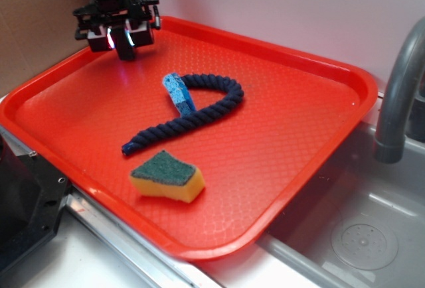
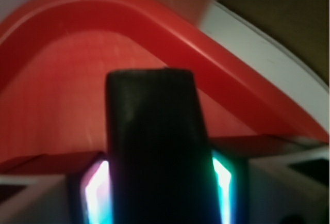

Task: Grab the black box.

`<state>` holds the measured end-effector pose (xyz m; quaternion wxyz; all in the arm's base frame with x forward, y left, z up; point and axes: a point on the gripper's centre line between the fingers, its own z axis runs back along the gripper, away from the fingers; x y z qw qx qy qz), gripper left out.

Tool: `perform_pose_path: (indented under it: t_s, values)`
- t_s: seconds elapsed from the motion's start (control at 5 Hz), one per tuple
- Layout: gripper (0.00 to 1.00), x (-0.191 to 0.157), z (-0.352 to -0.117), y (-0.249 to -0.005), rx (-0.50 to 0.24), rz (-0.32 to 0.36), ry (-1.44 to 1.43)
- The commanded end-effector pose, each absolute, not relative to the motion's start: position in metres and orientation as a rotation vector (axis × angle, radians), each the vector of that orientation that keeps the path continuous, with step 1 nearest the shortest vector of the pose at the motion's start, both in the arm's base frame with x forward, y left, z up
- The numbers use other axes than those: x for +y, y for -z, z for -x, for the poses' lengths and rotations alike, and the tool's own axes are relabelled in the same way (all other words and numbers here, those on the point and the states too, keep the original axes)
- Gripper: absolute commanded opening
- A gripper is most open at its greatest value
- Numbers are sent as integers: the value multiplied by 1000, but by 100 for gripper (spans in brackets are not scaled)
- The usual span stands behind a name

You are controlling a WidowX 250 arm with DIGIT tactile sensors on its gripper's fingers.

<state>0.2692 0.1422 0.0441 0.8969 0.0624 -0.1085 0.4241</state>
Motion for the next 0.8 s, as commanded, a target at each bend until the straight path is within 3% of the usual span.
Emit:
perform_pose_path:
  t_s: [0.0, 0.2, 0.4, 0.6]
  values:
    - [0, 82, -223, -148, -295, 30, -512]
    - [0, 54, -196, -180, -194, 128, -334]
    - [0, 40, -191, -189, -188, 129, -274]
    - [0, 37, -196, -181, -159, 91, -242]
